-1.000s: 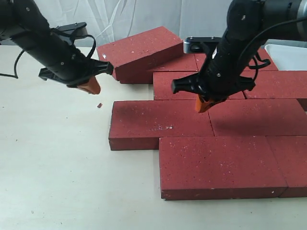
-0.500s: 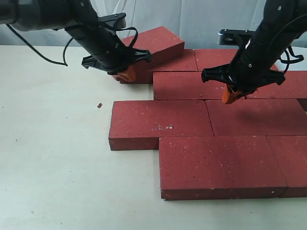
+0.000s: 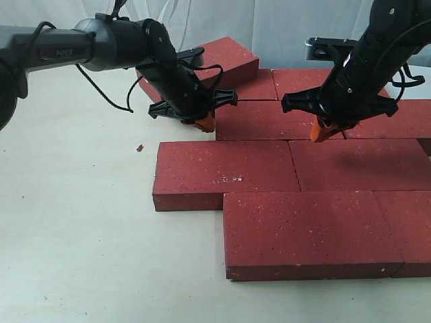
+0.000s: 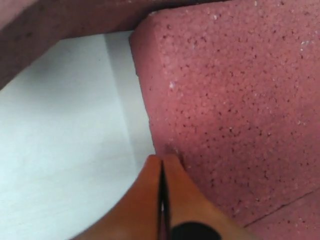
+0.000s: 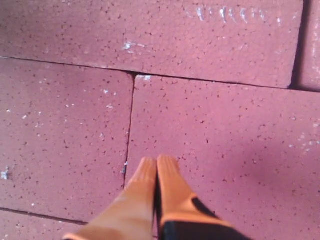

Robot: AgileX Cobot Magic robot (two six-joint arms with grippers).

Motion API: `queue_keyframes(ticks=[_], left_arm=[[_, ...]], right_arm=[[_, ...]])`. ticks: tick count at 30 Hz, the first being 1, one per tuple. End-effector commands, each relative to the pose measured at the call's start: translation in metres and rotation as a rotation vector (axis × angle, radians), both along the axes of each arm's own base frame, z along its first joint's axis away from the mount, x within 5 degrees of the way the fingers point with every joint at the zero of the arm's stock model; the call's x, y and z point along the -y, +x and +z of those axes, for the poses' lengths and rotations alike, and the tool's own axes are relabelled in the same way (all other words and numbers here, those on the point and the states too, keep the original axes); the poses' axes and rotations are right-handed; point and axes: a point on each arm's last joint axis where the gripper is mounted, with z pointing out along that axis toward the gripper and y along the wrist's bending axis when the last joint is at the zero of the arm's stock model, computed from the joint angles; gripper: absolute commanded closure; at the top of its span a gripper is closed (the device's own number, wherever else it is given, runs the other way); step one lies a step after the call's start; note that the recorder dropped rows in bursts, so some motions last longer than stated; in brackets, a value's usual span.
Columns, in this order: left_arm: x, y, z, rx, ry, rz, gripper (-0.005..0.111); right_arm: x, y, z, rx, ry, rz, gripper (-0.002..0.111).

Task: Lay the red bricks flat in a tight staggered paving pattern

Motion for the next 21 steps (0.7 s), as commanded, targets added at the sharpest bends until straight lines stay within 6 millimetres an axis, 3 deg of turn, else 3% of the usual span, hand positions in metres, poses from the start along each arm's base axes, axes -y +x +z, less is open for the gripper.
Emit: queue_keyframes(ticks=[1, 13, 21], left_arm=[[0.01, 0.0, 0.004, -0.001, -0.07, 0.03, 0.107], [0.009, -0.003, 0.002, -0.024, -0.042, 0.005, 0.107], [-0.021, -0.005, -0.002, -0.117, 0.124, -0.025, 0.107]], right_arm=[[0.003, 0.001, 0.004, 0.021, -0.001, 0.003, 0.109], [0.003, 0.0, 0.004, 0.02, -0.003, 0.008, 0.109], [-0.002, -0.001, 0.005, 0.005, 0.053, 0.0, 0.109]])
